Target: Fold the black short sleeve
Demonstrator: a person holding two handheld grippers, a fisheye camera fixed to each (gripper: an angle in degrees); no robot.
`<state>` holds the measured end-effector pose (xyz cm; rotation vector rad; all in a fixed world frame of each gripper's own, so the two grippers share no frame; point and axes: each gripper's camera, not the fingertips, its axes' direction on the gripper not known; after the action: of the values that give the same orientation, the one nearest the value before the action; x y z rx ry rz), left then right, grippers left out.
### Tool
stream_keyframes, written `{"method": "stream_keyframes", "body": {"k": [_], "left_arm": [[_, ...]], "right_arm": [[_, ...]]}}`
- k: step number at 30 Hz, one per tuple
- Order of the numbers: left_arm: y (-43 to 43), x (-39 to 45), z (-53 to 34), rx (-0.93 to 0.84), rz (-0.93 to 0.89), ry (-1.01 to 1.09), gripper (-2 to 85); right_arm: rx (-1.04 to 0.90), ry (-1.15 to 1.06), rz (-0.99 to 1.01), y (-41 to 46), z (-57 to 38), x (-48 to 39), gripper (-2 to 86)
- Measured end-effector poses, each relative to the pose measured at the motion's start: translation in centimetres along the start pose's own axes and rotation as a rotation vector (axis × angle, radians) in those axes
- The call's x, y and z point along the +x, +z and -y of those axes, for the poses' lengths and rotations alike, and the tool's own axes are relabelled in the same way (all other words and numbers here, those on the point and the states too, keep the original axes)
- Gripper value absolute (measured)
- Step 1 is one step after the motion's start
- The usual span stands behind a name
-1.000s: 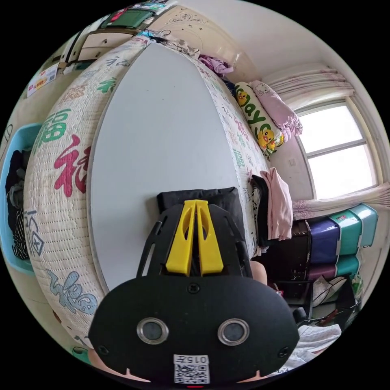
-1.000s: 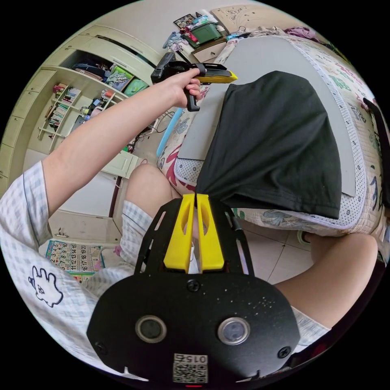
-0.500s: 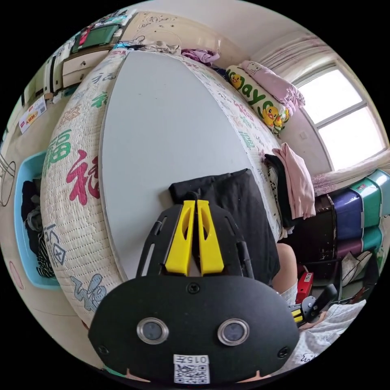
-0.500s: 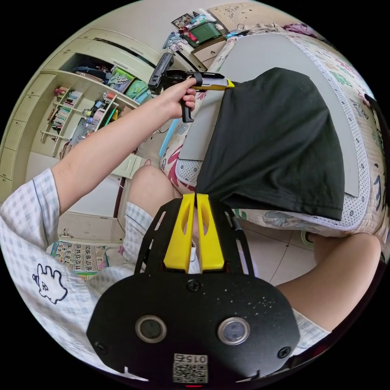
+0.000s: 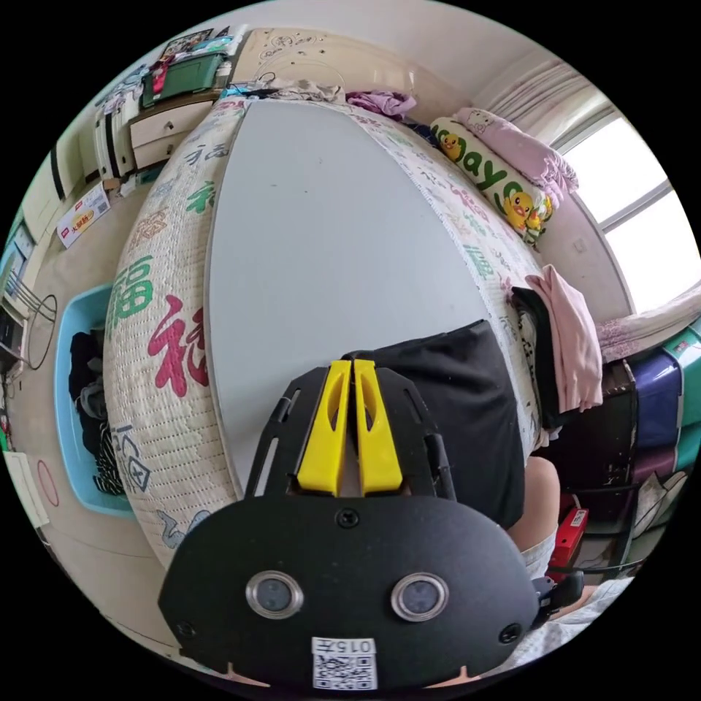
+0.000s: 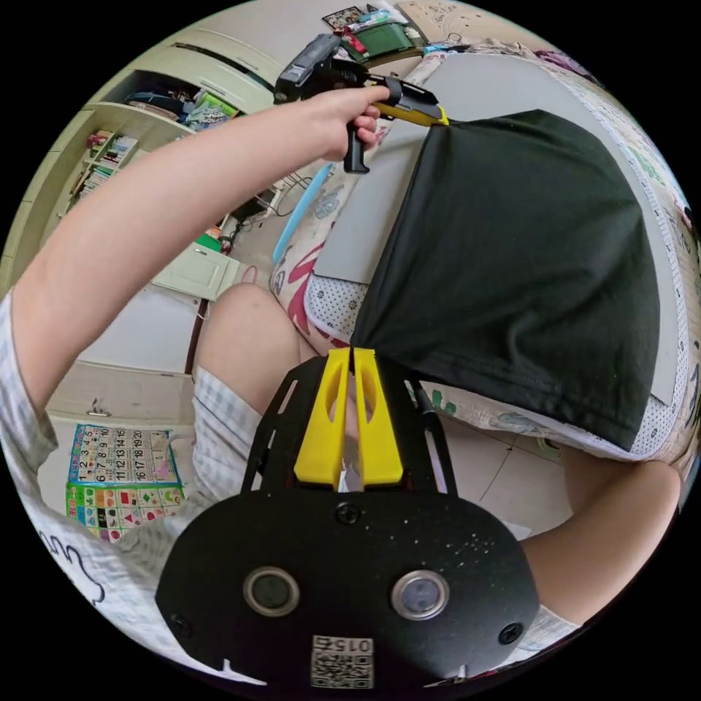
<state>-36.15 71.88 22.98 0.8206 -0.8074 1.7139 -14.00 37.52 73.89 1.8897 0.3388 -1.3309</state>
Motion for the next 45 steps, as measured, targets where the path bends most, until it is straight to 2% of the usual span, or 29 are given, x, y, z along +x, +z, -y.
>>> {"method": "stream_keyframes", "body": {"k": [3, 5, 8, 10, 12, 15, 19, 23, 28, 33, 35, 39, 42, 45], "left_arm": [[1.3, 1.3, 0.1, -0.005, 0.061, 0.049, -0.5], [1.6, 1.9, 0.2, -0.012, 0.07, 0.078, -0.2], [0.6, 1.8, -1.2, 0.012, 0.042, 0.092, 0.5], [-0.6, 1.6, -3.4, 0.047, -0.022, 0.098, 1.1], [-1.6, 1.5, -6.5, 0.066, -0.095, 0.101, 1.9], [-2.5, 1.6, -13.3, 0.098, -0.171, 0.099, 3.8], [-0.5, 1.6, -21.9, 0.06, -0.26, 0.002, 6.7], [3.1, 1.6, -27.9, -0.012, -0.302, -0.124, 8.6], [6.3, 0.6, -29.6, -0.023, -0.326, -0.198, 9.1], [7.4, -0.8, -30.2, -0.035, -0.305, -0.209, 4.7], [7.8, -2.1, -31.0, -0.038, -0.44, -0.211, 2.1], [7.3, -2.6, -32.3, -0.034, -0.453, -0.189, 1.0], [7.7, -1.9, -32.9, -0.095, -0.414, -0.148, 1.1], [8.1, -2.5, -33.2, -0.166, -0.408, -0.194, 2.3]], "right_arm": [[-0.025, 0.016, 0.02, 0.7, 0.3, 0.9, -0.2], [-0.072, -0.035, 0.127, 0.4, -0.1, 1.4, -0.5], [-0.062, -0.1, 0.221, -1.7, -1.9, 2.2, -0.8], [-0.006, -0.114, 0.215, -4.2, -3.3, 3.4, -0.8], [0.072, -0.072, 0.163, -7.3, -4.6, 5.5, -0.7], [0.199, 0.107, 0.039, -12.3, -6.1, 10.6, 0.7], [0.302, 0.292, 0.013, -15.8, -5.9, 16.2, 7.5], [0.218, 0.32, 0.036, -14.2, -2.9, 17.7, 10.3], [0.174, 0.324, 0.054, -12.3, -0.7, 17.5, 9.2], [0.168, 0.334, 0.08, -12.8, 0.0, 17.2, 3.7], [0.175, 0.325, 0.074, -13.5, -0.4, 16.5, 2.5], [0.152, 0.313, 0.088, -14.4, -1.2, 15.5, 1.9], [0.101, 0.3, 0.014, -14.4, -1.8, 14.2, 2.6], [0.097, 0.304, -0.014, -14.7, -1.7, 13.3, 4.8]]}}
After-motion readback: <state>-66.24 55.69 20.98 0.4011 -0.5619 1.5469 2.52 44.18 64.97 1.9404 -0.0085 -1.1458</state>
